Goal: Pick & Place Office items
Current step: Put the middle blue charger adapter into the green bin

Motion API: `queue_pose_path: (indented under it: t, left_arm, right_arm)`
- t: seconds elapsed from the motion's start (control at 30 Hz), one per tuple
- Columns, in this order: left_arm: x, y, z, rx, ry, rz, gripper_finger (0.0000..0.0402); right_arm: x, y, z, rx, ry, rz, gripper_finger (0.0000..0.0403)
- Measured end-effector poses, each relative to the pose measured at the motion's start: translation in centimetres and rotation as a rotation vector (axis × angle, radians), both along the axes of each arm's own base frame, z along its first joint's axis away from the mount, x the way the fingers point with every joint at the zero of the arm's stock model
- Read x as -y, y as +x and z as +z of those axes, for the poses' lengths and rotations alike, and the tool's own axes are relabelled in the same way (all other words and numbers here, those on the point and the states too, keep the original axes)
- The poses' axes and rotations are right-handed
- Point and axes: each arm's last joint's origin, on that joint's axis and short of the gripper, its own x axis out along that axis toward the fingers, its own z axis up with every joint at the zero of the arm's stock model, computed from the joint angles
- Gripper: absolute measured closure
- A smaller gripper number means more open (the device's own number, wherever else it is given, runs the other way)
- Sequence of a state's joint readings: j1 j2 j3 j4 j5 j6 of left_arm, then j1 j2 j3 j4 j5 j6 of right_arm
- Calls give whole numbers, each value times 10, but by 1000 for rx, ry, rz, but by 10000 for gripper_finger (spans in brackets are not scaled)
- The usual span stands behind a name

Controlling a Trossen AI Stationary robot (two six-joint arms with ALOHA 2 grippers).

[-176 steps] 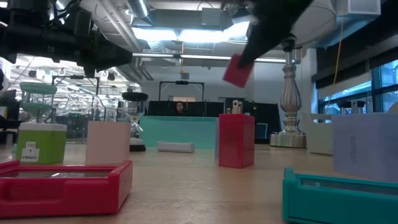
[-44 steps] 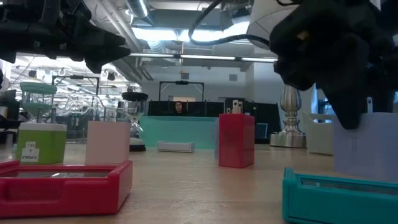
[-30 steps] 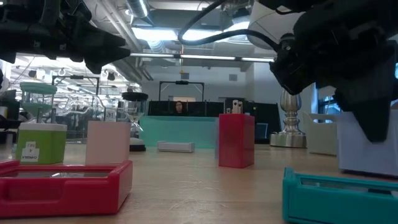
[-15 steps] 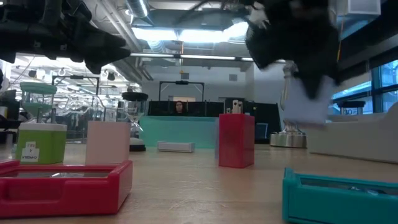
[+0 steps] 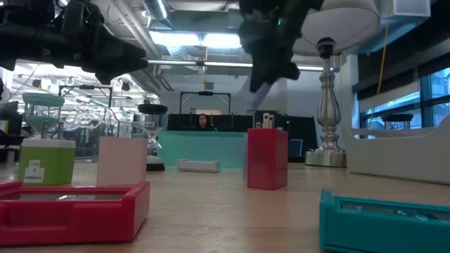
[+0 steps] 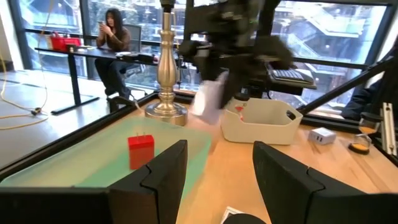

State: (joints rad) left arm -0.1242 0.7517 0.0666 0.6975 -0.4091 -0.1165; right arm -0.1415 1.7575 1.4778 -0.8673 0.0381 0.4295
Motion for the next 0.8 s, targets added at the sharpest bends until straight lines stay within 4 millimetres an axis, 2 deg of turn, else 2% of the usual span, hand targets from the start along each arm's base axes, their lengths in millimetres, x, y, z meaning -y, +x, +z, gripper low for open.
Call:
queue_pose_path:
  t: [0.13,0.27,0.57,0.8]
  left_arm:
    - [0,0,0,-1,0,2,222]
    - [0,0,-1,-26,39,4,222]
    - [0,0,-3,-53,86,4,222]
    - [0,0,-3,-51,81,4,222]
  right_arm:
    - [35,4,-22,-60,-6,-52,272]
    - [55,7,-42,-112,14,-66,274]
    - [61,16,-80,-215,38,0,270]
    - [62,17,-85,-234,14,4,269]
